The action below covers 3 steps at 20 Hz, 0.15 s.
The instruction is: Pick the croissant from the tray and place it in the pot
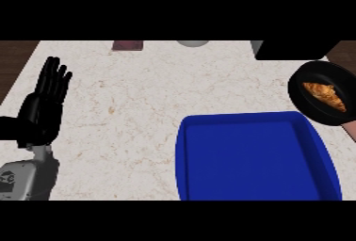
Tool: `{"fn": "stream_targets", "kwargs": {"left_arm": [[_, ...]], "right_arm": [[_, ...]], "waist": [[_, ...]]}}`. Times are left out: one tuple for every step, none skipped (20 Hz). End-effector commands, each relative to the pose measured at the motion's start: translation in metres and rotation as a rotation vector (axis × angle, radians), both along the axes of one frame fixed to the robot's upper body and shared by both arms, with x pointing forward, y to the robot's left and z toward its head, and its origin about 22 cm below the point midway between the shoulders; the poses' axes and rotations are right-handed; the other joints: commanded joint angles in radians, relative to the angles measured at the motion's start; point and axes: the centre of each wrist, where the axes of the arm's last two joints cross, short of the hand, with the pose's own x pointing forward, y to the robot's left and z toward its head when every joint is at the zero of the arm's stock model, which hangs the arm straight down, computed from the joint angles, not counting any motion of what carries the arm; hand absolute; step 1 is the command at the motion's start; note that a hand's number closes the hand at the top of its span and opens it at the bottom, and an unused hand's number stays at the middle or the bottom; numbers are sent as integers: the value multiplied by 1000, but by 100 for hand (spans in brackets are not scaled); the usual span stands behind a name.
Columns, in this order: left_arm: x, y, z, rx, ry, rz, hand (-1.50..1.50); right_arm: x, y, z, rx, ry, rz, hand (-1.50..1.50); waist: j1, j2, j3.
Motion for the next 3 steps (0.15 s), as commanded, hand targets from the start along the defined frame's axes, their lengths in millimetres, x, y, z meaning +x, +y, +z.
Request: {"fn": "stream_targets", "kwargs": {"left_arm": [[12, 3, -1, 0, -3, -24, 0], [11, -3, 6, -5, 5, 0, 0], [10, -2, 7, -13, -11, 4, 0]], "right_arm": [[-30, 5, 8, -4, -18, 2, -150], [-48, -9, -4, -10, -5, -8, -150], [-69, 1, -4, 7, 27, -19, -150]], "waist": [[1, 2, 0], [-1, 1, 0], [-6, 0, 0]]}}
